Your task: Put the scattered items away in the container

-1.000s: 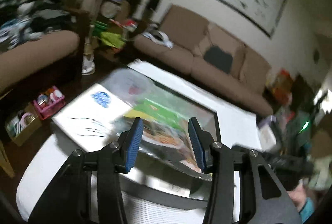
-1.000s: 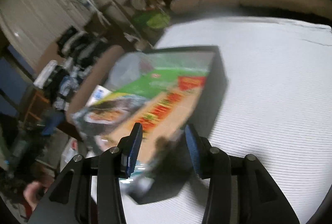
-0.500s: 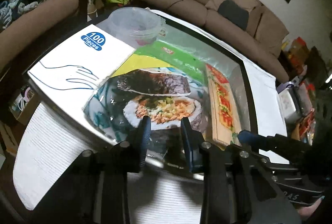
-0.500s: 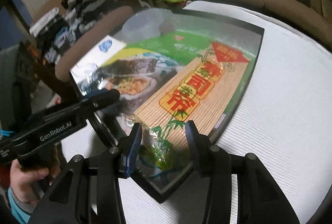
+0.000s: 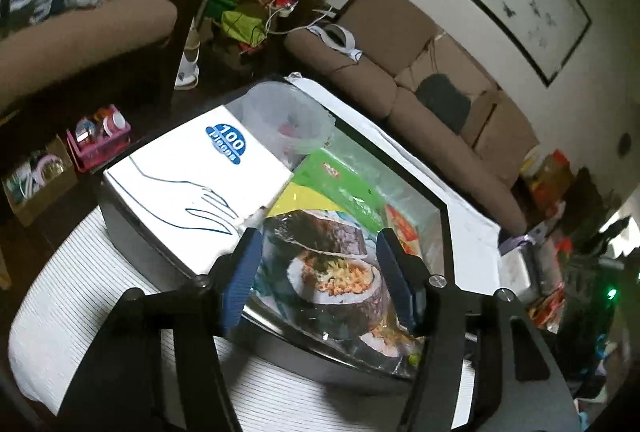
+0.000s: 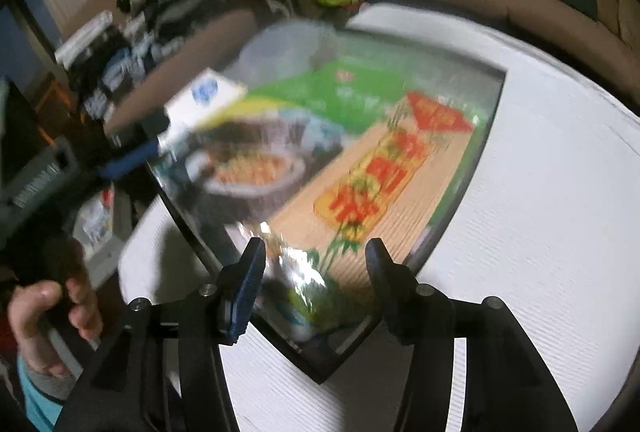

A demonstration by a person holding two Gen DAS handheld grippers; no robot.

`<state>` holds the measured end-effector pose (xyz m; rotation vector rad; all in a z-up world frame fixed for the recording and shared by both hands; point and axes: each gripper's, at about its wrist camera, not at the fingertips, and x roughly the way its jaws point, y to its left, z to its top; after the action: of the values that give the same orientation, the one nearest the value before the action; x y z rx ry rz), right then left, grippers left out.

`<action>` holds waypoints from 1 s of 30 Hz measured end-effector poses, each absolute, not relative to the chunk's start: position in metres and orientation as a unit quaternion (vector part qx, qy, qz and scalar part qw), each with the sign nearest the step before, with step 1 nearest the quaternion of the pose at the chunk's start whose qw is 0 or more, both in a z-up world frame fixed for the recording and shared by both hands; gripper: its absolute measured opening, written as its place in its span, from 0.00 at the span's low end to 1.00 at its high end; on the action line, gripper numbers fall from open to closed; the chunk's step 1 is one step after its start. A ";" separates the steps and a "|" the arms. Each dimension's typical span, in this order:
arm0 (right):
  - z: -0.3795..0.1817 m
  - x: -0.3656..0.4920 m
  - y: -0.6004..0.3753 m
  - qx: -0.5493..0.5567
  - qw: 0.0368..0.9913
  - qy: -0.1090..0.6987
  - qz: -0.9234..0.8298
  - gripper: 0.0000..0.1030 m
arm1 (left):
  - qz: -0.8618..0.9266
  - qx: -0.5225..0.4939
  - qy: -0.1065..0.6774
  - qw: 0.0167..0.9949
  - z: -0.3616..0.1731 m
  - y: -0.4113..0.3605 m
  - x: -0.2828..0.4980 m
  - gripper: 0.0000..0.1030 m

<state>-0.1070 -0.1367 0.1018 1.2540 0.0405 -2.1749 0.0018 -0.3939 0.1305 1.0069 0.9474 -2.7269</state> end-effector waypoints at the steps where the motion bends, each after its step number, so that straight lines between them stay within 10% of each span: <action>1: 0.106 -0.109 -0.134 0.471 0.309 0.005 -0.826 0.53 | -0.889 0.334 0.310 0.044 0.128 -0.395 0.000 0.55; 14: 0.083 -0.109 -0.202 0.496 0.345 0.055 -0.795 0.60 | -0.857 0.369 0.361 0.012 0.099 -0.403 -0.016 0.54; 21: 0.078 -0.108 -0.216 0.495 0.330 0.081 -0.800 0.65 | -0.872 0.390 0.287 0.071 0.098 -0.396 -0.020 0.25; 27: 0.108 -0.117 -0.158 0.467 0.353 -0.054 -0.809 0.65 | -0.869 0.378 0.314 0.050 0.099 -0.403 -0.016 0.35; 30: 0.117 -0.121 -0.137 0.459 0.334 -0.063 -0.821 0.71 | -0.882 0.369 0.288 0.060 0.111 -0.391 -0.015 0.58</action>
<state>-0.1208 -0.1369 0.1166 1.1981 -0.1650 -2.1438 -0.0149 -0.3915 0.1108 1.1154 0.8723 -2.6682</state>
